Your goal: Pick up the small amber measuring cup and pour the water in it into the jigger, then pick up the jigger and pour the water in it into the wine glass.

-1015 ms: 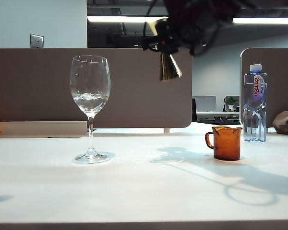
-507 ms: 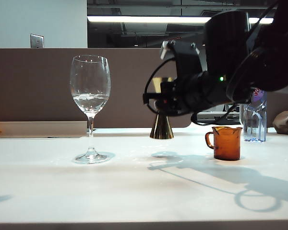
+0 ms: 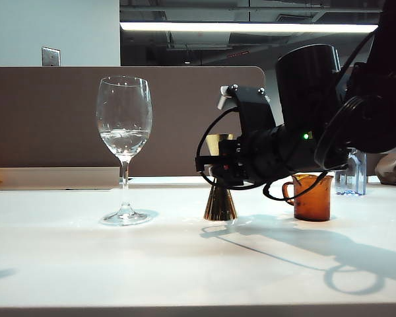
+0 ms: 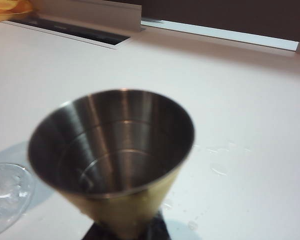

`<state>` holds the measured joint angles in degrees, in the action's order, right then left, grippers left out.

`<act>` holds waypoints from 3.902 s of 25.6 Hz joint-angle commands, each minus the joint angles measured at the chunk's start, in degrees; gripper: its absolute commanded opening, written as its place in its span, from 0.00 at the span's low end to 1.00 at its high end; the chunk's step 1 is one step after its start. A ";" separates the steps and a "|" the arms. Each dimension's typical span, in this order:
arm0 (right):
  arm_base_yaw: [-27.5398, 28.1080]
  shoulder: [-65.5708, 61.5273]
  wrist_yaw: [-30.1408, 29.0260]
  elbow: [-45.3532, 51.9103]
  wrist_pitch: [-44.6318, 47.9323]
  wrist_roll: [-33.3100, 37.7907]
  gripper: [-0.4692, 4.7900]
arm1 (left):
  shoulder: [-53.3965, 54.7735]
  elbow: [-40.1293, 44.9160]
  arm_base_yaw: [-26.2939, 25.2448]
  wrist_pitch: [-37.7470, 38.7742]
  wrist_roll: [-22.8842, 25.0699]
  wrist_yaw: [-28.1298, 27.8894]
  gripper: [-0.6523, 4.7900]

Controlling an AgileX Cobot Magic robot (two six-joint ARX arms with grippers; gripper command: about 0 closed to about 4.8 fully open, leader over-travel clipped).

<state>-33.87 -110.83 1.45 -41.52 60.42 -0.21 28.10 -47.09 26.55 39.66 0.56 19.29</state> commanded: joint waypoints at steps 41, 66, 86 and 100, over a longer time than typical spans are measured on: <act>11.93 56.22 8.87 29.31 -30.38 -3.41 0.08 | 0.00 -0.13 -0.02 -0.74 0.04 0.02 0.17; 22.14 82.99 7.52 41.51 -44.35 3.02 0.08 | 0.00 -0.13 -0.02 -0.72 0.04 0.00 0.17; 25.09 101.92 -2.97 41.48 -70.38 3.85 0.08 | 0.00 -0.13 -0.02 -0.72 0.04 0.02 0.17; 28.55 110.71 -2.93 41.51 -70.49 3.80 0.08 | -0.04 -0.13 -0.02 -0.72 0.04 0.02 0.17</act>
<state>-6.20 -0.05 -1.34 -0.45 -10.48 3.51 28.03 -47.09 26.55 39.64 0.56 19.29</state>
